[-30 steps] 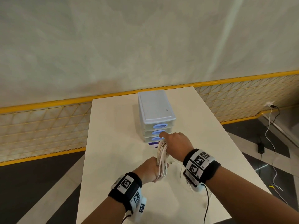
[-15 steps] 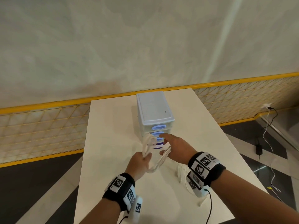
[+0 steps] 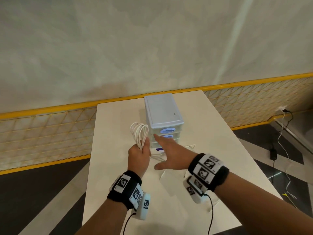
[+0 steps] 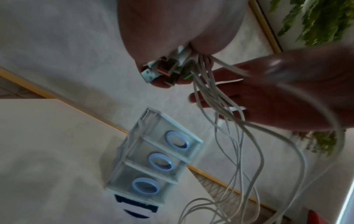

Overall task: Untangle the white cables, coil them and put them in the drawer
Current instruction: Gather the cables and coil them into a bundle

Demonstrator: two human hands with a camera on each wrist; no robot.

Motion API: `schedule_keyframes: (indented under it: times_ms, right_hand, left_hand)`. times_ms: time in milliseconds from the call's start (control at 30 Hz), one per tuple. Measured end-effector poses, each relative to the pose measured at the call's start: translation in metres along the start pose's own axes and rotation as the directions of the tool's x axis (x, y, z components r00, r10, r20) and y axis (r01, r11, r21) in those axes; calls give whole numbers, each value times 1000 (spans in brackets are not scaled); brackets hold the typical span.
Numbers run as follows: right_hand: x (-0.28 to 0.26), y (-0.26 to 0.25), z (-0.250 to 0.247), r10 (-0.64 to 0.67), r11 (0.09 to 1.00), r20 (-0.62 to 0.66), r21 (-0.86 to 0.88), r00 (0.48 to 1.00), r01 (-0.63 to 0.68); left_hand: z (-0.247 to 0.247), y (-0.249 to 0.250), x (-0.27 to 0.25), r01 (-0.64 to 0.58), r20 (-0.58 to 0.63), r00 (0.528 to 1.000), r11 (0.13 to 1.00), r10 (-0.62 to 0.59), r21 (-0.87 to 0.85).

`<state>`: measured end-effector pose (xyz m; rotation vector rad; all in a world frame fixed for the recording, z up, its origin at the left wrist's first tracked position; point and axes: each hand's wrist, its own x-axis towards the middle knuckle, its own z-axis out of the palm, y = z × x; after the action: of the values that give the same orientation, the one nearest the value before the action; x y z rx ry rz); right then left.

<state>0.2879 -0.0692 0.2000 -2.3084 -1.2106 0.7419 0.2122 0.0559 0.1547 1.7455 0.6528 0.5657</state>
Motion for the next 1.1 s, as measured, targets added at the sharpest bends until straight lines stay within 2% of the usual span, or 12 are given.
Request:
schedule_keyframes:
  times_ms: [67,133,200,267,367,467,633,700,767,867,967,1100]
  right_hand:
    - [14,3,19,-11,1000,-33,-2,999,11]
    - [18,5,30,30,997,-59,78,998,-25]
    - [18,8,37,26,992,-110,122,994,-13]
    - [16,11,42,35,996,-159,81,987,-22]
    - [11,17,41,110,990,-138,-71,984,-121]
    - [4,31,36,227,944,-124,-216,966,-249]
    - [-12,55,23,396,880,-201,-197,896,-433]
    - [-20,50,13,400,878,-270,-162,876,-451]
    - [-24,41,5,332,898,-368,-160,869,-410]
    - [-21,16,-6,238,929,-467,-146,852,-340]
    - [-11,-1,-13,272,948,-473,-17,838,-317]
    - [-4,-2,-12,313,949,-378,148,871,-277]
  left_hand:
    - [3,8,-6,-15,23,1000,999,16,-42]
    - [4,13,-7,-16,44,999,995,21,-102]
    - [4,16,-8,10,110,994,984,10,-176]
    - [6,19,-10,56,155,988,965,-16,-255]
    - [7,22,-14,129,136,987,943,-91,-307]
    - [7,21,-11,199,128,978,911,-162,-361]
    - [6,10,-4,245,126,969,880,-212,-407]
    - [4,3,2,279,148,959,896,-241,-346]
    - [2,-6,8,298,166,950,922,-263,-247]
    - [5,-9,6,229,211,950,973,-231,37]
    - [12,-8,-3,110,339,925,976,-170,189]
    - [16,-9,-16,15,542,825,965,-159,262]
